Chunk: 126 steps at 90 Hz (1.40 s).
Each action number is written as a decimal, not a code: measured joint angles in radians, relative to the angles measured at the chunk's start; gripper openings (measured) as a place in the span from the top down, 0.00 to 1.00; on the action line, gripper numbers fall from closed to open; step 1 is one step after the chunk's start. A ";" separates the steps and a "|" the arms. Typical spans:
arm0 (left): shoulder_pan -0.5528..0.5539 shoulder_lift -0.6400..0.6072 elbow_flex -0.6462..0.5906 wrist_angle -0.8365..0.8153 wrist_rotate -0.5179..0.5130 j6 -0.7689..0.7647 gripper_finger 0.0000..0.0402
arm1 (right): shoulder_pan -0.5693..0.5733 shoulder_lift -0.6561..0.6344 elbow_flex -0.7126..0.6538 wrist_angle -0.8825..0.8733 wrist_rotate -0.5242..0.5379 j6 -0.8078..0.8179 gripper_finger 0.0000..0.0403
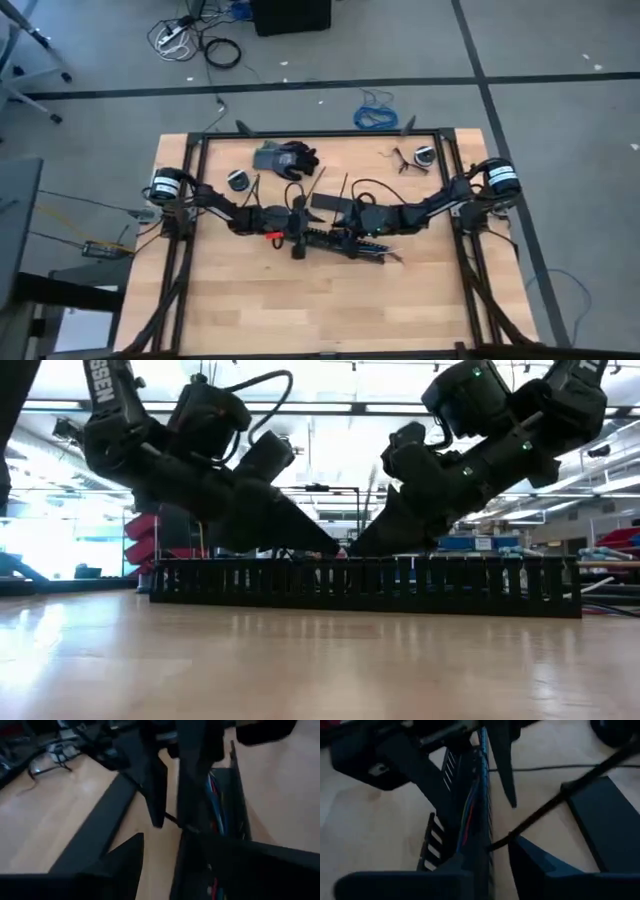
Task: Ziptie cables
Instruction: Put the cable wires in the black cable duct
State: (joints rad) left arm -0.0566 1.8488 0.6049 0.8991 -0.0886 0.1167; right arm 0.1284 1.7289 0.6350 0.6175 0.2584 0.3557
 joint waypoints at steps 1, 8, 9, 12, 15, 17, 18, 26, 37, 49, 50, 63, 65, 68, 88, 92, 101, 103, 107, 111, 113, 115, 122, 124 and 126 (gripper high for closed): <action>0.000 0.000 0.001 -0.003 0.003 -0.002 0.49 | 0.000 0.000 0.000 0.000 0.000 0.000 0.85; 0.000 0.000 0.012 -0.027 0.006 -0.010 0.49 | 0.000 -0.003 -0.001 0.003 -0.001 -0.010 0.91; 0.000 0.000 0.013 -0.028 0.006 -0.012 0.49 | 0.000 -0.001 0.000 0.007 -0.001 -0.012 0.92; 0.000 0.000 0.012 -0.029 0.006 -0.015 0.49 | 0.000 0.002 0.001 0.011 -0.001 -0.019 0.94; 0.002 0.001 0.013 -0.033 0.006 -0.017 0.49 | 0.001 0.003 -0.001 0.009 -0.002 -0.031 0.97; 0.003 0.001 0.016 -0.040 0.006 -0.017 0.49 | 0.001 0.002 -0.002 0.010 -0.004 -0.039 0.98; 0.003 0.001 0.019 -0.044 0.006 -0.017 0.49 | 0.002 0.002 -0.002 0.012 -0.005 -0.042 0.98; 0.005 0.001 0.026 -0.065 0.005 -0.022 0.49 | 0.002 0.004 -0.001 0.020 -0.013 -0.053 0.99; 0.005 0.001 0.034 -0.062 0.005 -0.024 0.51 | 0.002 0.004 -0.001 0.021 -0.021 -0.056 1.00; 0.005 0.001 0.039 -0.068 0.004 -0.022 0.56 | 0.003 0.004 -0.001 0.016 -0.025 -0.054 1.00; 0.005 0.001 0.039 -0.068 0.004 -0.022 0.56 | 0.003 0.004 -0.001 0.015 -0.025 -0.054 1.00; 0.011 0.001 0.042 -0.073 0.004 -0.019 0.64 | 0.013 0.004 -0.001 0.015 -0.023 -0.053 1.00; 0.012 0.001 0.042 -0.075 0.004 -0.019 0.66 | 0.014 0.004 -0.001 0.015 -0.024 -0.053 1.00; 0.016 0.001 0.042 -0.083 0.004 -0.019 0.67 | 0.016 0.004 -0.001 0.016 -0.024 -0.053 1.00; 0.030 0.001 0.043 -0.116 -0.010 -0.019 0.88 | 0.016 0.004 -0.001 0.030 -0.023 -0.053 1.00; 0.030 0.001 0.043 -0.116 -0.012 -0.015 0.94 | 0.016 0.004 -0.001 0.032 -0.020 -0.053 1.00; 0.031 0.001 0.043 -0.111 -0.018 -0.013 0.98 | 0.016 0.003 -0.001 0.035 -0.020 -0.051 1.00; 0.031 0.001 0.043 -0.111 -0.018 -0.012 0.98 | 0.016 0.003 -0.001 0.035 -0.020 -0.050 1.00; 0.031 0.001 0.043 -0.111 -0.018 -0.004 0.98 | 0.016 0.003 -0.001 0.034 -0.017 -0.050 1.00; 0.031 0.001 0.043 -0.110 -0.018 0.006 0.99 | 0.018 0.003 -0.001 0.028 -0.010 -0.047 1.00; 0.031 0.001 0.043 -0.110 -0.018 0.008 0.99 | 0.018 0.003 -0.001 0.026 -0.007 -0.046 1.00; 0.031 0.001 0.043 -0.110 -0.018 0.009 0.99 | 0.018 0.003 -0.001 0.024 -0.004 -0.046 1.00; 0.031 0.001 0.043 -0.110 -0.018 0.010 0.99 | 0.019 0.003 -0.001 0.015 0.006 -0.045 1.00; 0.031 0.001 0.043 -0.110 -0.018 0.010 0.99 | 0.020 0.003 -0.001 0.010 0.010 -0.045 1.00; 0.031 0.001 0.043 -0.110 -0.018 0.010 0.99 | 0.020 0.003 -0.001 0.006 0.012 -0.045 1.00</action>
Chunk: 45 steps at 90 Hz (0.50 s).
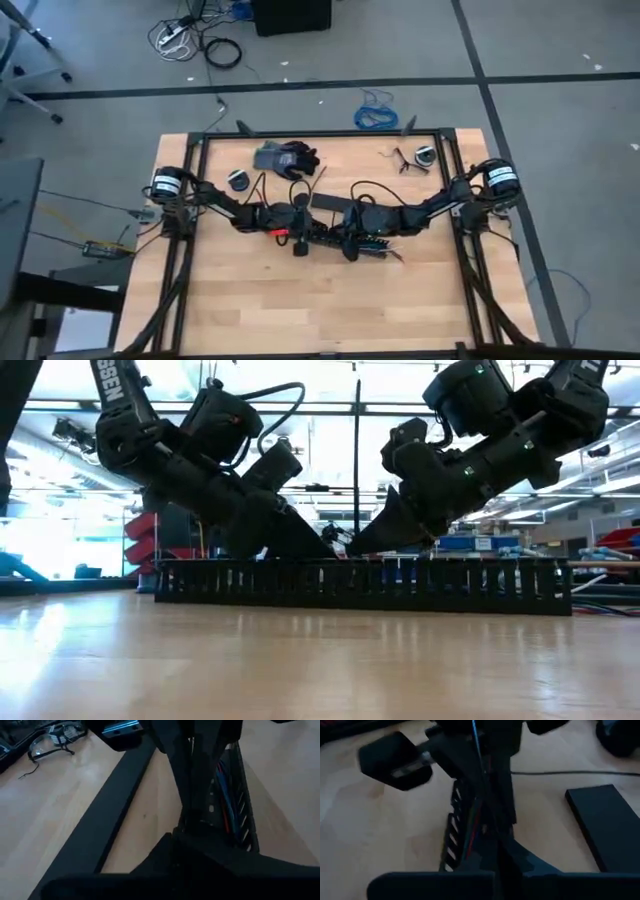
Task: Ziptie cables
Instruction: Put the cable wires in the black cable duct
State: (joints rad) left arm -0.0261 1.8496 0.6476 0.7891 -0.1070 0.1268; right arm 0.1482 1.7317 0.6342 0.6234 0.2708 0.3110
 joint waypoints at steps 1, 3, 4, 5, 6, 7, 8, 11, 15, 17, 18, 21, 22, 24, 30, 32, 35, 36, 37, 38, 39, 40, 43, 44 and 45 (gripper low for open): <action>0.000 0.000 0.000 0.000 0.000 0.000 0.99 | 0.000 0.000 0.000 -0.001 0.002 0.000 1.00; 0.000 0.000 0.000 0.000 0.000 0.000 0.99 | 0.000 0.000 0.000 -0.001 0.005 0.000 1.00; 0.000 0.000 0.000 0.000 0.000 0.000 0.99 | 0.000 0.000 0.000 -0.001 0.007 0.000 1.00; -0.001 0.000 0.000 0.001 0.000 0.000 0.99 | 0.000 0.000 0.000 -0.001 0.008 0.000 1.00; -0.001 0.000 0.000 0.001 0.000 0.000 1.00 | 0.000 0.000 0.000 -0.001 0.011 0.000 1.00; -0.001 0.000 0.000 0.002 -0.001 0.000 1.00 | 0.000 0.000 0.000 -0.001 0.013 0.001 1.00; -0.001 0.000 0.000 0.002 -0.001 0.000 1.00 | 0.000 0.000 0.000 -0.001 0.015 0.001 1.00; -0.002 0.000 -0.001 0.003 -0.002 0.000 1.00 | 0.000 0.000 0.000 -0.004 0.021 0.001 1.00; -0.002 0.000 -0.001 0.003 -0.002 0.000 1.00 | 0.000 0.000 0.000 -0.006 0.023 0.001 1.00; -0.002 0.000 -0.001 0.003 -0.002 0.000 1.00 | 0.000 0.000 0.000 -0.007 0.024 0.001 1.00; -0.002 0.000 -0.001 0.003 -0.002 0.000 1.00 | 0.000 0.000 0.000 -0.007 0.024 0.001 1.00; -0.002 0.000 -0.001 0.003 -0.003 0.000 1.00 | 0.000 0.000 0.000 -0.008 0.028 0.001 1.00; -0.002 0.000 -0.001 0.003 -0.003 0.000 1.00 | 0.000 0.000 0.000 -0.009 0.030 0.001 1.00; -0.002 0.000 -0.001 0.003 -0.003 0.000 1.00 | 0.000 0.000 0.000 -0.014 0.037 0.004 1.00; -0.002 0.000 -0.001 0.003 -0.003 0.000 1.00 | 0.001 0.000 0.001 -0.038 0.066 0.023 1.00; -0.002 0.000 -0.001 0.003 -0.003 0.000 1.00 | 0.001 -0.001 0.002 -0.047 0.069 0.027 1.00; -0.002 0.000 -0.001 0.003 -0.003 0.001 1.00 | 0.000 -0.001 0.002 -0.059 0.072 0.035 1.00; -0.002 0.000 -0.001 0.004 -0.003 0.001 1.00 | 0.000 -0.001 0.002 -0.064 0.073 0.037 1.00; -0.002 0.000 -0.001 0.004 -0.003 0.001 1.00 | 0.000 -0.001 0.002 -0.066 0.074 0.039 1.00; -0.002 0.000 -0.001 0.004 -0.003 0.001 1.00 | 0.000 -0.001 0.002 -0.069 0.075 0.042 1.00; -0.002 0.000 -0.001 0.004 -0.003 0.001 1.00 | 0.000 -0.001 0.002 -0.070 0.075 0.044 1.00; -0.002 0.000 -0.001 0.003 -0.003 0.001 1.00 | 0.000 -0.001 0.002 -0.071 0.075 0.046 1.00; -0.002 0.000 -0.001 0.004 -0.003 0.001 1.00 | 0.000 -0.001 0.002 -0.072 0.075 0.047 1.00; -0.002 0.000 -0.001 0.004 -0.003 0.001 1.00 | 0.000 -0.001 0.002 -0.072 0.075 0.047 1.00; -0.002 0.000 -0.001 0.004 -0.003 0.001 1.00 | 0.000 -0.001 0.002 -0.073 0.075 0.047 1.00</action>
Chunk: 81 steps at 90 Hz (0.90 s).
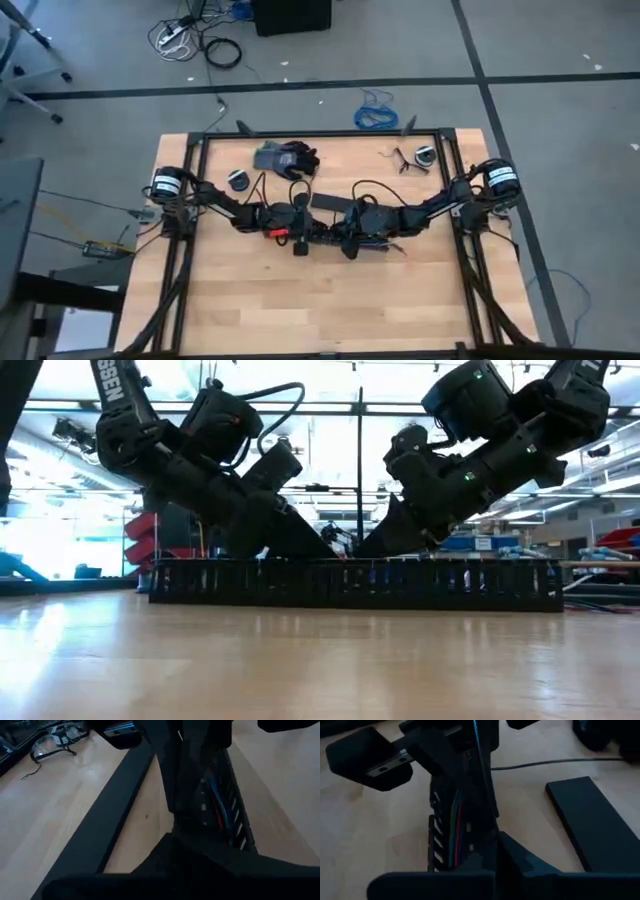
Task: Ziptie cables
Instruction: Put the cable wires in the black cable duct
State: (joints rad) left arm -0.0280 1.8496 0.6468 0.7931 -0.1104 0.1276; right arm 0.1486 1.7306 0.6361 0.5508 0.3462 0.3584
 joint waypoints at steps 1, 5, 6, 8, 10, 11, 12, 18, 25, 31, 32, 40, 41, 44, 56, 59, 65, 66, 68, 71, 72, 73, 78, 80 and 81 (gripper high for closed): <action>0.000 0.000 0.000 0.000 0.000 0.000 1.00 | 0.000 0.000 0.000 0.000 0.000 0.000 1.00; 0.000 0.000 0.000 0.000 0.000 0.000 1.00 | 0.000 0.000 0.000 0.000 0.000 0.003 1.00; 0.000 0.000 0.000 0.001 0.000 0.000 1.00 | 0.000 0.000 0.000 -0.001 0.000 0.005 1.00; 0.000 0.000 0.000 0.001 0.000 0.000 1.00 | 0.000 0.000 0.000 -0.003 0.001 0.009 1.00; 0.000 0.000 0.000 0.001 0.000 0.000 1.00 | 0.000 0.000 0.000 -0.006 0.001 0.015 1.00; 0.000 0.000 0.000 0.001 0.000 0.000 1.00 | 0.000 0.000 0.000 -0.007 0.001 0.018 1.00; 0.000 0.000 0.000 0.001 0.000 0.000 1.00 | 0.000 0.000 0.000 -0.009 0.001 0.021 1.00; 0.000 0.000 0.000 0.001 0.000 0.000 1.00 | 0.000 -0.001 0.000 -0.022 0.001 0.042 1.00; 0.000 0.000 0.000 0.001 0.000 0.000 1.00 | 0.002 -0.002 0.001 -0.028 -0.005 0.049 1.00; 0.000 0.000 0.000 0.001 -0.003 0.000 1.00 | 0.002 -0.002 0.001 -0.030 -0.037 0.067 1.00; 0.000 0.000 0.000 0.001 -0.004 0.000 1.00 | 0.002 -0.002 0.001 -0.031 -0.042 0.070 1.00; -0.001 0.000 0.000 0.001 -0.007 0.000 1.00 | 0.004 -0.002 0.001 -0.033 -0.069 0.094 1.00; -0.001 0.000 0.000 0.001 -0.007 0.000 1.00 | 0.005 -0.002 0.001 -0.033 -0.070 0.095 1.00; -0.001 0.000 0.000 0.002 -0.007 0.003 1.00 | 0.007 -0.002 0.001 -0.034 -0.071 0.103 1.00; -0.001 0.000 -0.001 0.004 -0.007 0.008 1.00 | 0.008 -0.002 0.001 -0.038 -0.096 0.136 1.00; -0.001 0.000 -0.001 0.004 -0.008 0.008 1.00 | 0.007 -0.002 0.001 -0.042 -0.109 0.147 1.00; -0.001 0.000 -0.001 0.004 -0.008 0.008 1.00 | 0.007 -0.001 0.000 -0.054 -0.136 0.170 1.00; -0.001 0.000 -0.001 0.005 -0.008 0.008 1.00 | 0.007 -0.001 0.000 -0.057 -0.139 0.173 1.00; -0.001 0.000 -0.001 0.006 -0.008 0.009 1.00 | 0.007 -0.001 0.000 -0.061 -0.143 0.180 1.00; -0.001 0.000 -0.001 0.007 -0.008 0.009 1.00 | 0.007 -0.001 0.000 -0.069 -0.145 0.188 1.00; -0.001 0.000 -0.001 0.008 -0.008 0.010 1.00 | 0.007 -0.001 0.000 -0.071 -0.145 0.190 1.00; -0.001 0.000 -0.001 0.008 -0.008 0.010 1.00 | 0.006 -0.001 0.000 -0.073 -0.145 0.193 1.00; -0.001 0.001 -0.001 0.011 -0.008 0.011 1.00 | 0.000 -0.001 0.000 -0.079 -0.149 0.200 1.00; -0.001 0.001 -0.001 0.012 -0.008 0.011 1.00 | -0.003 -0.001 0.000 -0.080 -0.149 0.202 1.00; -0.001 0.001 -0.001 0.013 -0.008 0.011 1.00 | -0.004 -0.001 0.000 -0.080 -0.150 0.203 1.00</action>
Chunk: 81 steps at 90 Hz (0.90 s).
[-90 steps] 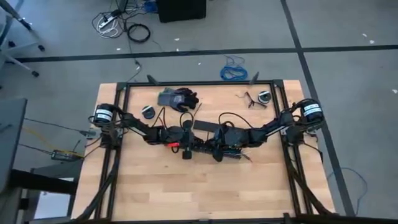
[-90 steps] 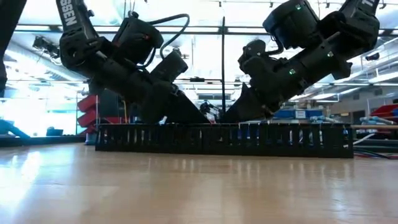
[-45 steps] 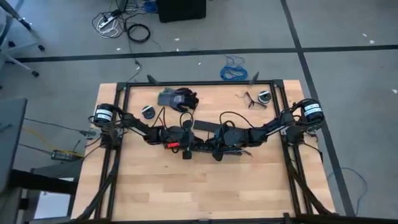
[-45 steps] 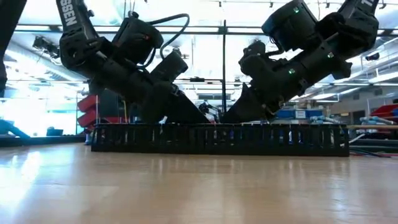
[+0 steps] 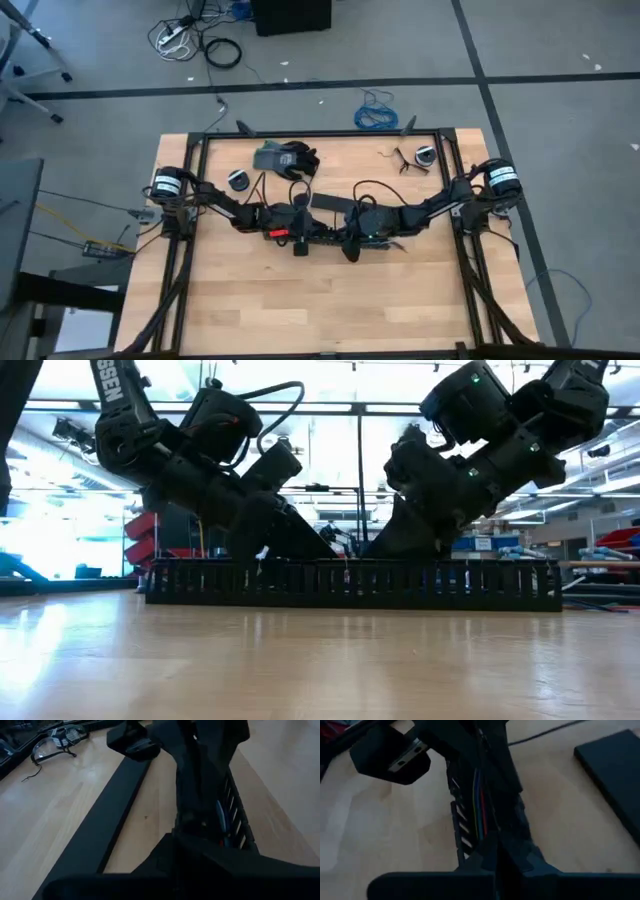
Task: Ziptie cables
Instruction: Put the cable wires in the black cable duct
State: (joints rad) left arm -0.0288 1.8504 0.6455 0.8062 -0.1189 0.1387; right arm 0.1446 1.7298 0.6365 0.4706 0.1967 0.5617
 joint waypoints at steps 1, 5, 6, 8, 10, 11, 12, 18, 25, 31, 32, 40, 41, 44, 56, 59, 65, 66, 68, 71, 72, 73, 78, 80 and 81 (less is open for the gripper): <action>0.000 0.000 0.000 0.001 0.000 0.000 1.00 | -0.002 0.000 0.000 0.000 0.000 0.002 1.00; 0.000 0.000 -0.001 0.003 -0.003 0.000 1.00 | -0.008 0.000 -0.001 0.001 -0.002 0.002 1.00; 0.000 0.000 -0.001 0.003 -0.003 0.000 1.00 | -0.009 0.000 -0.001 0.003 -0.002 0.002 1.00; 0.000 0.000 -0.001 0.004 -0.003 0.000 1.00 | -0.012 0.000 -0.002 0.008 -0.001 -0.006 1.00; 0.000 0.000 -0.001 0.005 -0.003 0.000 1.00 | -0.014 0.001 -0.002 0.016 -0.001 -0.017 1.00; 0.000 0.000 -0.001 0.006 -0.003 0.000 1.00 | -0.015 0.001 -0.002 0.022 -0.001 -0.024 1.00; 0.000 0.000 -0.001 0.008 -0.003 0.000 1.00 | -0.016 0.001 -0.003 0.027 -0.001 -0.031 1.00; -0.003 0.000 -0.001 0.013 -0.003 0.000 0.99 | -0.020 0.003 -0.004 0.060 0.006 -0.071 1.00; -0.004 0.000 -0.001 0.013 -0.003 0.000 0.99 | -0.029 0.001 -0.005 0.094 0.010 -0.105 1.00; -0.004 0.000 -0.001 0.012 -0.003 0.000 0.99 | -0.031 -0.001 -0.005 0.117 0.028 -0.129 1.00; -0.004 0.000 -0.001 0.012 -0.003 0.000 0.99 | -0.031 -0.001 -0.005 0.120 0.031 -0.134 1.00; -0.004 0.000 -0.001 0.009 0.000 0.000 0.99 | -0.030 -0.004 -0.005 0.141 0.039 -0.164 1.00; -0.004 0.000 -0.001 0.008 0.000 0.001 0.99 | -0.030 -0.004 -0.005 0.145 0.039 -0.167 1.00; -0.004 0.000 0.000 0.008 0.000 0.004 0.99 | -0.030 -0.004 -0.005 0.155 0.044 -0.174 1.00; -0.004 0.000 0.000 0.006 0.001 0.007 1.00 | -0.030 -0.005 -0.005 0.159 0.097 -0.207 1.00; -0.004 0.000 0.000 0.005 0.001 0.007 1.00 | -0.030 -0.006 -0.005 0.163 0.111 -0.218 1.00; -0.004 0.000 0.001 0.001 0.001 0.007 1.00 | -0.036 -0.016 -0.005 0.157 0.116 -0.232 1.00; -0.004 -0.001 0.001 -0.001 0.001 0.007 1.00 | -0.036 -0.018 -0.005 0.155 0.117 -0.233 1.00; -0.004 -0.001 0.002 -0.004 0.001 0.007 1.00 | -0.038 -0.022 -0.005 0.154 0.121 -0.234 1.00; -0.004 -0.002 0.002 -0.008 0.001 0.007 1.00 | -0.040 -0.023 -0.003 0.152 0.123 -0.234 1.00; -0.004 -0.002 0.002 -0.009 0.001 0.007 1.00 | -0.041 -0.024 -0.003 0.150 0.123 -0.234 1.00; -0.004 -0.002 0.002 -0.009 0.001 0.007 1.00 | -0.042 -0.025 -0.003 0.145 0.123 -0.234 1.00; -0.004 -0.002 0.002 -0.012 0.001 0.007 1.00 | -0.044 -0.026 -0.004 0.124 0.122 -0.231 1.00; -0.004 -0.002 0.002 -0.012 0.001 0.007 1.00 | -0.044 -0.026 -0.004 0.117 0.122 -0.229 1.00; -0.004 -0.002 0.002 -0.012 0.001 0.007 1.00 | -0.043 -0.027 -0.004 0.113 0.122 -0.228 1.00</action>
State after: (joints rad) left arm -0.0326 1.8484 0.6479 0.7940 -0.1177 0.1455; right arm 0.1011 1.7028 0.6329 0.5838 0.3183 0.3339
